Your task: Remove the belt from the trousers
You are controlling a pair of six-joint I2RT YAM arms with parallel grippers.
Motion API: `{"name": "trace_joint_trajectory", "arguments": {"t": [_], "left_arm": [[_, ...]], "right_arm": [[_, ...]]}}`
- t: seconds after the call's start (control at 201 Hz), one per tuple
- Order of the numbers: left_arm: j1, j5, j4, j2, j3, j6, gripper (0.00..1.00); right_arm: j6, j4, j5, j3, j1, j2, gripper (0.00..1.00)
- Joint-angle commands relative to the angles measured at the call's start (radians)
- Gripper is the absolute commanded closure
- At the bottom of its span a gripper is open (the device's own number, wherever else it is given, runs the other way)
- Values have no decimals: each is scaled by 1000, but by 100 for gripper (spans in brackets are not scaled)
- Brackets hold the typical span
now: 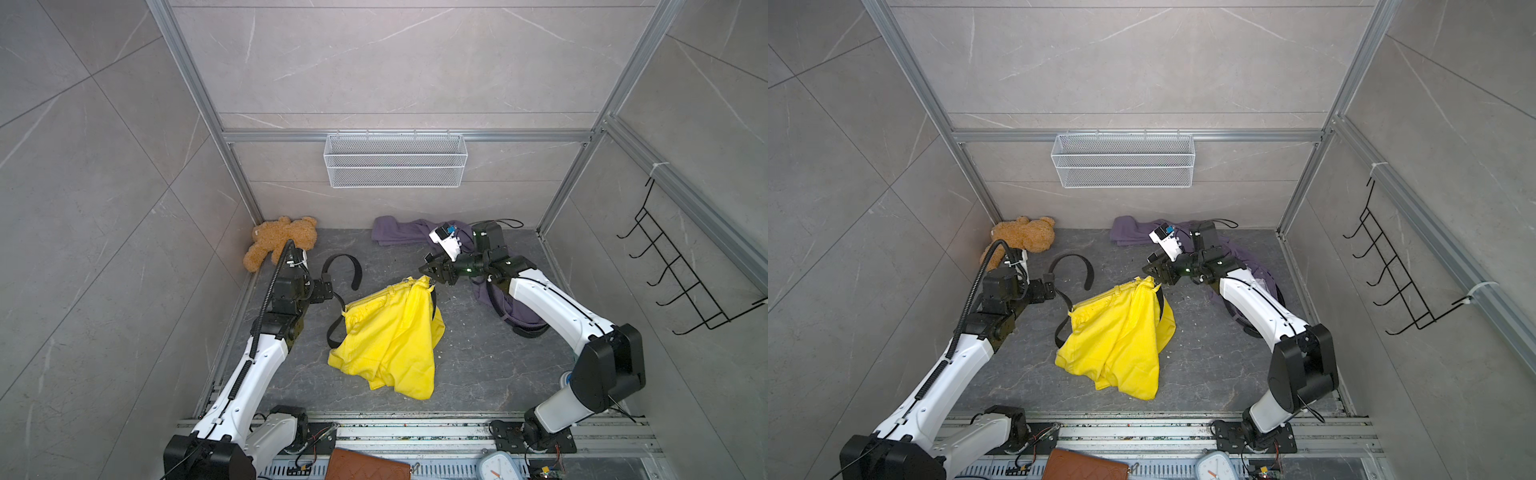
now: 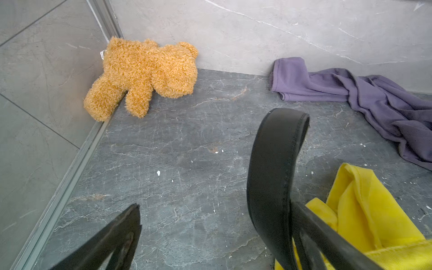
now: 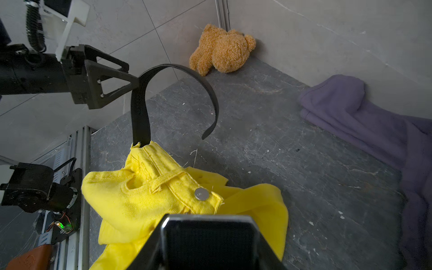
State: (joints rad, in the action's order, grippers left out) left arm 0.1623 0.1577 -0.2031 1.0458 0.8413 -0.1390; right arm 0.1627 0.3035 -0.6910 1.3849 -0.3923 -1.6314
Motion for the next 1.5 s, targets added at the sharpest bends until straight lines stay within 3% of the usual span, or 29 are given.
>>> {"name": "trace_joint_trajectory", "arguments": {"t": [0.0,0.075,0.244,0.264,0.324,0.379,0.419,0.493,0.633,0.747,0.962,1.131,1.306,1.43,1.5], "left_arm": [[18,-55,-45,-20,46,-24,0],[36,-102,-50,-33,33,-48,0],[79,-84,-62,-51,9,-81,0],[79,-83,-64,-53,8,-82,0],[80,-83,-69,-53,14,-79,0],[80,-80,-82,-53,22,-73,0],[81,-85,-84,-53,24,-63,0],[81,-89,-81,-43,28,-52,0],[90,-115,-68,33,69,-38,0],[163,-84,-45,119,126,19,0],[269,-61,-37,320,291,108,1],[294,-59,-23,365,340,107,0],[298,-53,-29,360,326,108,1],[298,-45,-32,367,331,115,1],[298,-40,-37,367,338,120,1]], "right_arm": [[-34,92,69,89,-44,-76,87],[-54,130,85,186,-79,-153,87],[-78,270,142,486,-194,-398,79],[-78,296,152,524,-203,-428,73],[-84,366,187,615,-219,-499,42],[-95,367,240,612,-220,-502,17],[-93,330,273,562,-217,-467,7],[-104,264,331,458,-203,-366,2],[-144,280,420,287,-179,-197,0],[-236,313,487,104,-178,-77,1],[-524,148,401,-201,-184,14,12],[-577,70,420,-259,-175,-33,15],[-628,-134,289,-304,-169,-127,13],[-598,-124,266,-233,-209,-230,24],[-595,-124,267,-233,-210,-258,41]]}}
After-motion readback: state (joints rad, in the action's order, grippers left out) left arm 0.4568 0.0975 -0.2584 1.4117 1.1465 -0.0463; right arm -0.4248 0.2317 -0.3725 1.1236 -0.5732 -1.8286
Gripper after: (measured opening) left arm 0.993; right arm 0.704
